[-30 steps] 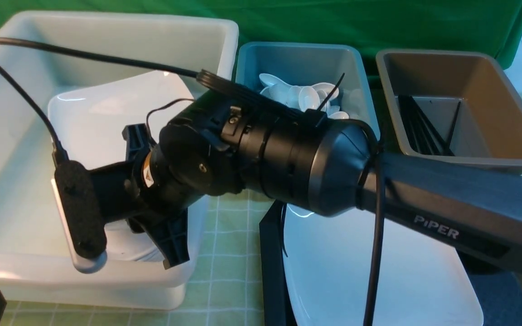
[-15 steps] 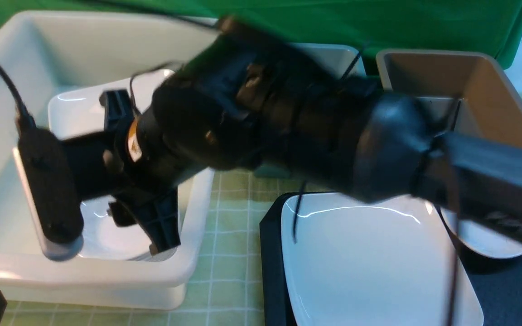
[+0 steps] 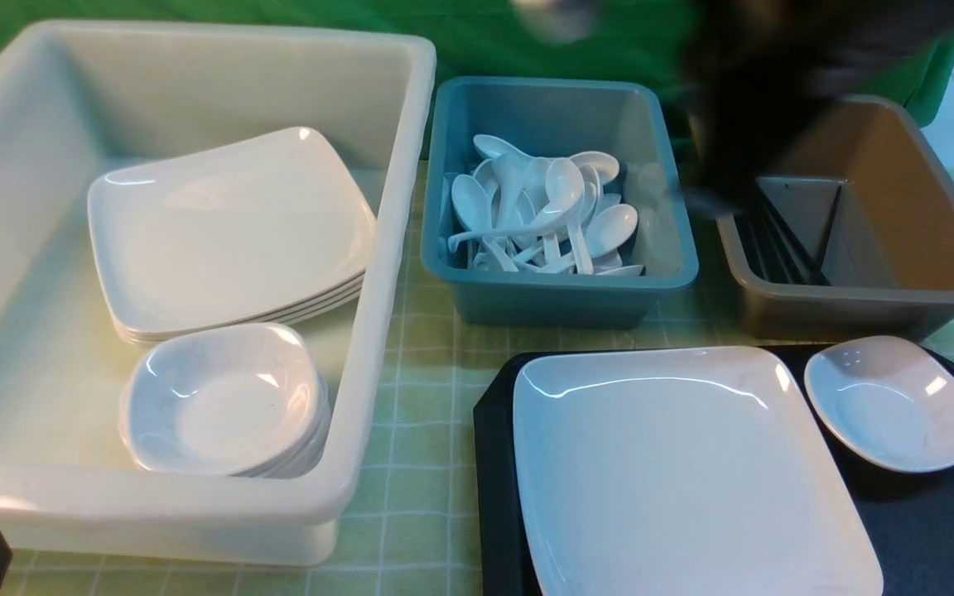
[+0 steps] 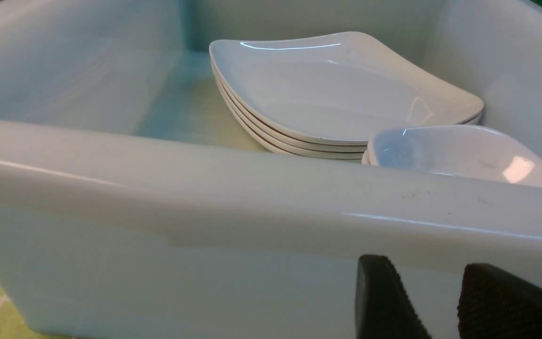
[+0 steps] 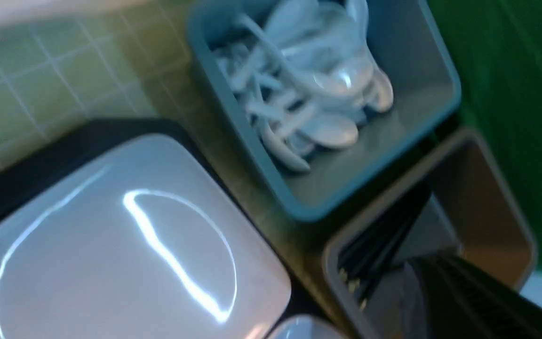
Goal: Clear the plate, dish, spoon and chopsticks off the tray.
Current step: Use the right arm to grab a small plate from the dinner plate
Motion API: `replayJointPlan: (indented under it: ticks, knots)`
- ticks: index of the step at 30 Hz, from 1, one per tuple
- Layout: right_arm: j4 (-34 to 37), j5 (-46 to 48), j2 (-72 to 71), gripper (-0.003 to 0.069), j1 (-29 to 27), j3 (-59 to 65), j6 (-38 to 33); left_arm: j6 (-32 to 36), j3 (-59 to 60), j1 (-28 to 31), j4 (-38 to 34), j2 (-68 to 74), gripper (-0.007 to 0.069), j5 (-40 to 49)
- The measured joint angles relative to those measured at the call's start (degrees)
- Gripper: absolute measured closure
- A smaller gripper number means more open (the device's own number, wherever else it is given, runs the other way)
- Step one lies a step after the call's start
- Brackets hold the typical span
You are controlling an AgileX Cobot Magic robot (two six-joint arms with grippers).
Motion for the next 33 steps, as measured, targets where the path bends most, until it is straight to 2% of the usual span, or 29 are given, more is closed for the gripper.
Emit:
replayJointPlan:
  ticks: [3, 4, 5, 6, 7, 10, 14, 16, 21, 26, 33]
  knots:
    - [4.8, 0.6, -5.9, 0.0652, -10.2, 9.8, 0.3, 0.0, 0.0, 0.0, 0.0, 0.0, 0.0396, 0.0]
    - [4.9, 0.6, -6.2, 0.0649, -10.8, 11.2, 0.3, 0.0, 0.0, 0.0, 0.0, 0.0, 0.0396, 0.0]
    - [6.1, 0.3, -7.5, 0.0633, -15.2, 17.3, 0.3, 0.0, 0.0, 0.0, 0.0, 0.0, 0.0396, 0.0]
    - [6.3, 0.2, -7.6, 0.0629, -15.7, 17.3, 0.3, 0.0, 0.0, 0.0, 0.0, 0.0, 0.0396, 0.0]
    - [6.7, -1.3, -7.7, 0.0589, -19.2, 24.2, 0.4, 0.0, 0.0, 0.0, 0.0, 0.0, 0.0396, 0.0]
    - [7.1, -7.2, -6.3, 0.0489, -23.1, 34.4, 0.0, 0.0, 0.0, 0.0, 0.0, 0.0, 0.0396, 0.0]
    - [7.2, -16.3, -2.3, 0.0345, -24.6, 43.8, -5.2, 0.0, 0.0, 0.0, 0.0, 0.0, 0.0396, 0.0]
    - [7.2, -19.8, 0.0, 0.0306, -24.6, 45.0, -6.9, 0.0, 0.0, 0.0, 0.0, 0.0, 0.0396, 0.0]
    - [3.8, -26.4, 5.4, 0.0287, -24.6, 45.1, -8.0, 0.0, 0.0, 0.0, 0.0, 0.0, 0.0396, 0.0]
    - [-2.9, -27.7, 10.2, 0.0287, -24.6, 45.1, -8.0, 0.0, 0.0, 0.0, 0.0, 0.0, 0.0396, 0.0]
    - [-8.6, -31.3, 13.8, 0.0295, -24.7, 45.1, -7.2, 0.0, 0.0, 0.0, 0.0, 0.0, 0.0396, 0.0]
